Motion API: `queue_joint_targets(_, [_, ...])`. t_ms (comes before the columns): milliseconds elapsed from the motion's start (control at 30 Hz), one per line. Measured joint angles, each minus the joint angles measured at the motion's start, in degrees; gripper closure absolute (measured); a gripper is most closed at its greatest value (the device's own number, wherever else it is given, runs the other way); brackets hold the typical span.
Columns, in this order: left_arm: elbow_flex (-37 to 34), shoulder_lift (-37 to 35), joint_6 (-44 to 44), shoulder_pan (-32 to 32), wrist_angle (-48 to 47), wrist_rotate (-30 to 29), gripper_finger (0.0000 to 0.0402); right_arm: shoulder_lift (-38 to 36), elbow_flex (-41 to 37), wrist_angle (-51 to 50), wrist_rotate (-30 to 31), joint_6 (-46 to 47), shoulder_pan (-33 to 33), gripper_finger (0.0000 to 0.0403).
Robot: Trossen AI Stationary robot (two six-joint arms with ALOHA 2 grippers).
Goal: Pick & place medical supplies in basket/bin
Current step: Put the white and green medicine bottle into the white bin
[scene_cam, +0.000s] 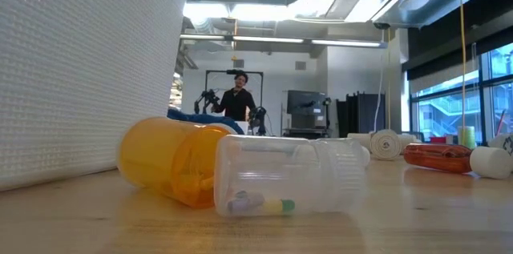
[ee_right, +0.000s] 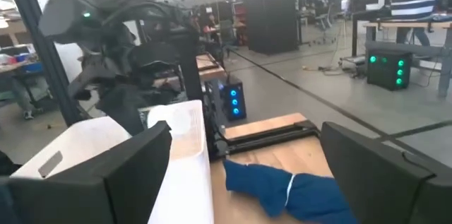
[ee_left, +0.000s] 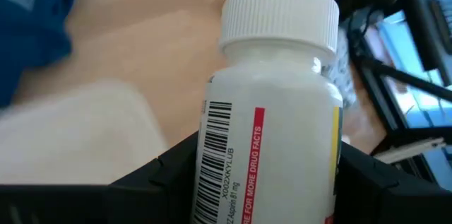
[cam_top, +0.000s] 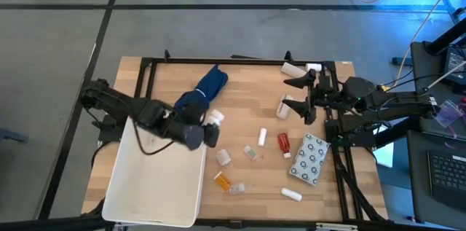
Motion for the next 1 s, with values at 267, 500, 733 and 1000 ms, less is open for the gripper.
queue_joint_targets(267, [0.0, 0.3, -18.8, -6.5, -9.6, 4.3, 0.018, 0.0, 0.0, -1.2, 0.0, -0.3, 0.0, 0.0042])
queue_joint_targets(500, [0.0, 1.4, -31.0, -10.1, -17.6, 12.5, 0.018, 0.0, 0.0, -2.7, 0.0, -0.5, 0.0, 0.0042])
queue_joint_targets(733, [-1.1, 3.0, -42.5, -11.8, -23.8, 18.4, 0.018, 0.1, 0.0, -5.3, 0.1, -0.3, 0.0, 0.0042])
queue_joint_targets(1000, [-9.9, 3.8, -46.6, -12.0, -24.0, 23.2, 0.018, 0.8, 0.0, -5.4, 0.1, 0.0, 0.0, 0.0042])
